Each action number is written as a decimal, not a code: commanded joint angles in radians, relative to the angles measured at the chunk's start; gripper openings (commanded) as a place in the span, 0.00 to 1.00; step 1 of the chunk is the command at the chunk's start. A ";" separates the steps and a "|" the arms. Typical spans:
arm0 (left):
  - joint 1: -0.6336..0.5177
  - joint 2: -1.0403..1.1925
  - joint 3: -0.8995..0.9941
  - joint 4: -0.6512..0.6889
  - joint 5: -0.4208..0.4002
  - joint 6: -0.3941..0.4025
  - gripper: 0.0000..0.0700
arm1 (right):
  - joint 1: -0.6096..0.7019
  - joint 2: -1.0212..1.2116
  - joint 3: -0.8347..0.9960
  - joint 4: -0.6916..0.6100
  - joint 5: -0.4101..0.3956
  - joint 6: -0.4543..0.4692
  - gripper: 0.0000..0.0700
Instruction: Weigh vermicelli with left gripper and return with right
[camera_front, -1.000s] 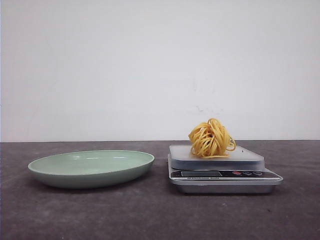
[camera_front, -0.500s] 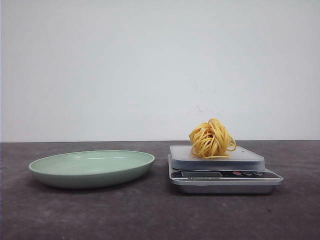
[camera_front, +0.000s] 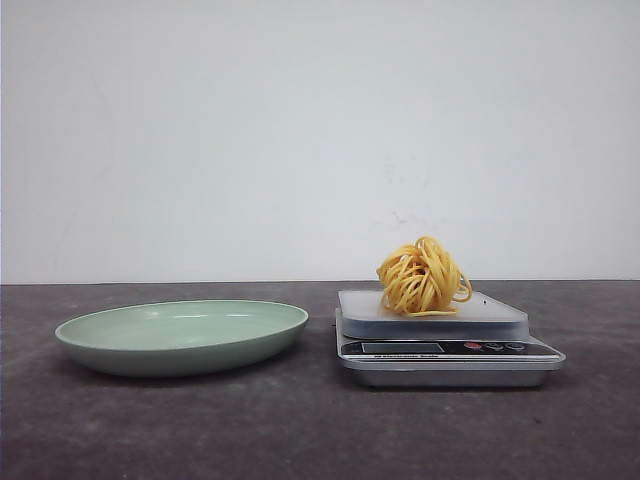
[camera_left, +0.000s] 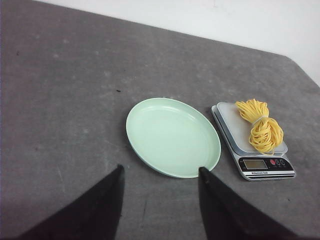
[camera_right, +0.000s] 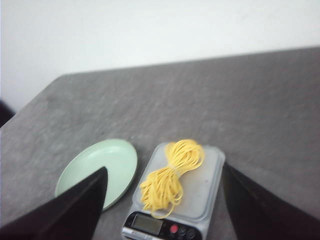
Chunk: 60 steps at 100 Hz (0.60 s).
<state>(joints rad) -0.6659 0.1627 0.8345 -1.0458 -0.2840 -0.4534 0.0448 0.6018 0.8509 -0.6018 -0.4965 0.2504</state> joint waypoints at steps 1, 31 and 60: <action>-0.007 0.000 0.013 0.030 -0.008 0.007 0.39 | 0.029 0.086 0.039 0.008 0.004 0.038 0.65; -0.007 -0.001 0.013 0.040 -0.023 0.023 0.39 | 0.246 0.474 0.176 0.050 0.151 0.030 0.65; -0.007 -0.001 0.013 0.035 -0.023 0.018 0.39 | 0.364 0.801 0.336 0.045 0.218 0.084 0.65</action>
<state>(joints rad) -0.6659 0.1627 0.8345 -1.0145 -0.3023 -0.4381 0.3943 1.3312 1.1515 -0.5507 -0.2871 0.3080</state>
